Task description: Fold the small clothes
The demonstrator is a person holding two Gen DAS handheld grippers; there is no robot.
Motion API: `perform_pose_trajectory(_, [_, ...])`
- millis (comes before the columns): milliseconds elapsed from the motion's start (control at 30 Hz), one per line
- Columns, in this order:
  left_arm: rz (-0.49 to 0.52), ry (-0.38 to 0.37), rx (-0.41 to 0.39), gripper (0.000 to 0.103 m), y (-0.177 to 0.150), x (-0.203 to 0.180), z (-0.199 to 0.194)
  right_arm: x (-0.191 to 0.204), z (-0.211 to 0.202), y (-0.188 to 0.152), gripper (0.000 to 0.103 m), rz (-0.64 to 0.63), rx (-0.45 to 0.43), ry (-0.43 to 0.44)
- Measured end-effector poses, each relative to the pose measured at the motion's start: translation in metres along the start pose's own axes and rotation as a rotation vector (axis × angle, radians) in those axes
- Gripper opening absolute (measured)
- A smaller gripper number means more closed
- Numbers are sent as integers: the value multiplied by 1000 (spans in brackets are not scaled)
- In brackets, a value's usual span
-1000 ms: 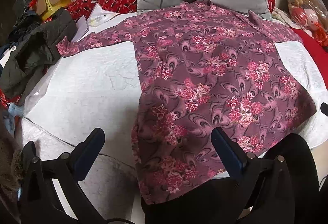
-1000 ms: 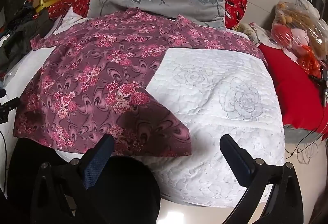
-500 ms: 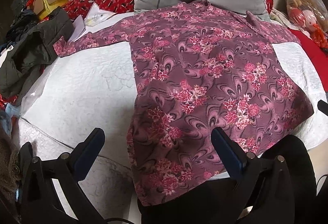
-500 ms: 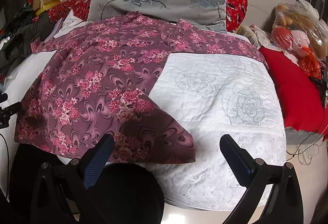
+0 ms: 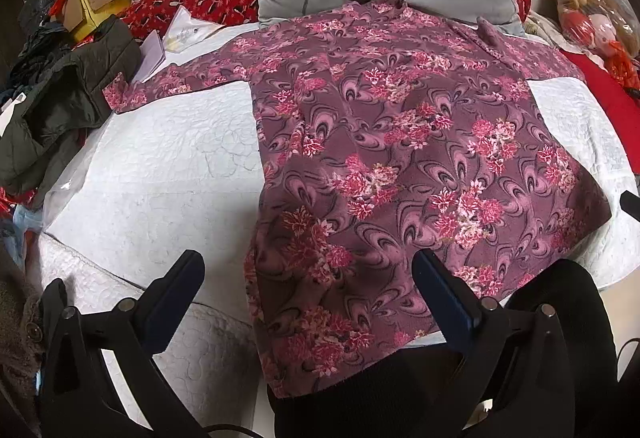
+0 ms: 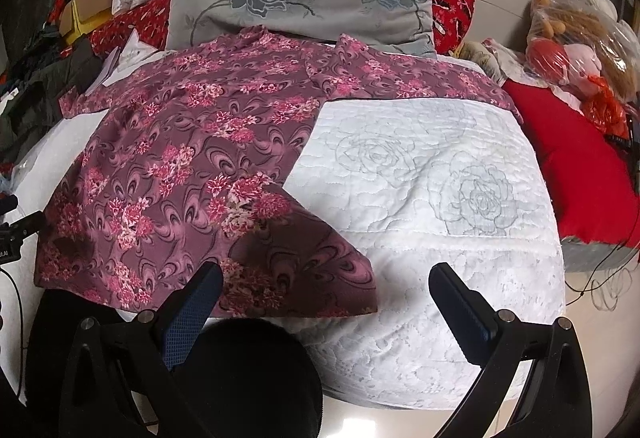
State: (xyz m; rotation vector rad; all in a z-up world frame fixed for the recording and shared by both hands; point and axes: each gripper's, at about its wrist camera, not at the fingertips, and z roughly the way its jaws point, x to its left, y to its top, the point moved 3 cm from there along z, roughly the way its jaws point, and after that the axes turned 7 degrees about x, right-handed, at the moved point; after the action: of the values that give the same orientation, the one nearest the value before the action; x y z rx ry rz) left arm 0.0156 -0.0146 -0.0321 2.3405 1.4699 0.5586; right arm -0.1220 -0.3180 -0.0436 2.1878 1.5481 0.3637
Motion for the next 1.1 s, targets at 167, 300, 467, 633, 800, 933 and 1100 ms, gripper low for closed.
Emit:
perform_pose_trajectory(167, [0, 1, 0, 103, 0, 0, 0, -2, 1, -1, 102, 8, 1, 4])
perform_pose_trajectory(300, [1, 3, 2, 103, 0, 0, 1, -2, 1, -1, 102, 11, 3, 8])
perform_pose_trajectory(467, [-43, -10, 32, 103, 2, 21, 9, -6, 6, 1, 102, 7, 13, -7])
perform_pose_trajectory(633, [-137, -49, 125, 103, -3, 55, 31, -17, 23, 1, 103, 26, 60, -7])
perform_pose_trajectory(800, [-114, -119, 247, 103, -23, 49, 55, -15, 53, -4, 102, -20, 130, -18])
perform_pose_trajectory(933, [-69, -174, 285, 97, -32, 28, 63, -5, 73, -7, 96, -50, 176, 18])
perform_pose_trajectory(1100, [-57, -200, 280, 92, -31, 18, 60, 1, 74, -6, 90, -69, 167, 47])
